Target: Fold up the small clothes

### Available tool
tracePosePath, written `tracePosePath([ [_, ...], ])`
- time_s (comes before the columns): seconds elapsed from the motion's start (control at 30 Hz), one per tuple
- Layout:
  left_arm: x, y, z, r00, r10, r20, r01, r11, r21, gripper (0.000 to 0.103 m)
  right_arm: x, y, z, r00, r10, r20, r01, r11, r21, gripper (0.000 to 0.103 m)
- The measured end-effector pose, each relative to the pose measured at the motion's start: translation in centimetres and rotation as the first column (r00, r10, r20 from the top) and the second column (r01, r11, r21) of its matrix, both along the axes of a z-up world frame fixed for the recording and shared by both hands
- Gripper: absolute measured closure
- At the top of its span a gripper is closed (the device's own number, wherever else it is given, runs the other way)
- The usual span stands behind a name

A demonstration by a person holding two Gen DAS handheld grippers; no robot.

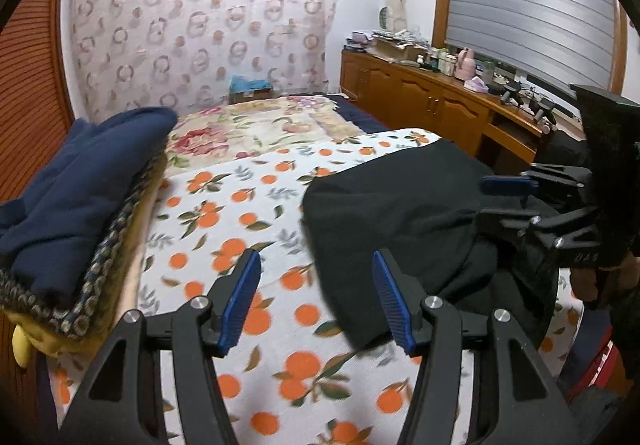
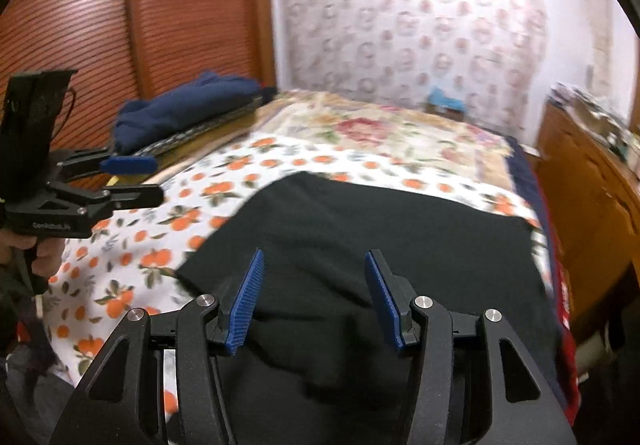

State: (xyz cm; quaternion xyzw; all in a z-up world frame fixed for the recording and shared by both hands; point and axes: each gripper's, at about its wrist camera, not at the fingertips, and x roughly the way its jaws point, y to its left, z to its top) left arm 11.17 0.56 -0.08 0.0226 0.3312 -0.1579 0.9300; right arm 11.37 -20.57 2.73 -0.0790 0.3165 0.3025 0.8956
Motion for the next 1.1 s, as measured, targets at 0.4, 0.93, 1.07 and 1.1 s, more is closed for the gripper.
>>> tracePosePath([
  [0.4, 0.3, 4.6, -1.4, 0.996, 0.090, -0.012, -0.090, 0.996, -0.008, 0.045, 1.2, 9.3, -3.9, 0.973, 0.195, -0.121, -0.206, 0.975, -0.088, 0.050],
  [0.93, 0.6, 6.4, -2.4, 0.992, 0.127, -0.017, -0.127, 0.992, -0.020, 0.045, 0.9, 12.3, -6.8, 0.953, 0.238, -0.189, -0.270, 0.947, -0.171, 0.049],
  [1.07, 0.7, 6.5, -2.6, 0.991, 0.129, -0.021, -0.130, 0.991, -0.024, 0.045, 0.9, 12.5, -6.9, 0.953, 0.244, -0.180, -0.276, 0.944, -0.182, 0.050],
  [1.1, 0.7, 6.5, -2.6, 0.991, 0.129, -0.022, -0.130, 0.991, -0.022, 0.045, 0.9, 12.5, -6.9, 0.952, 0.249, -0.178, -0.281, 0.943, -0.181, 0.055],
])
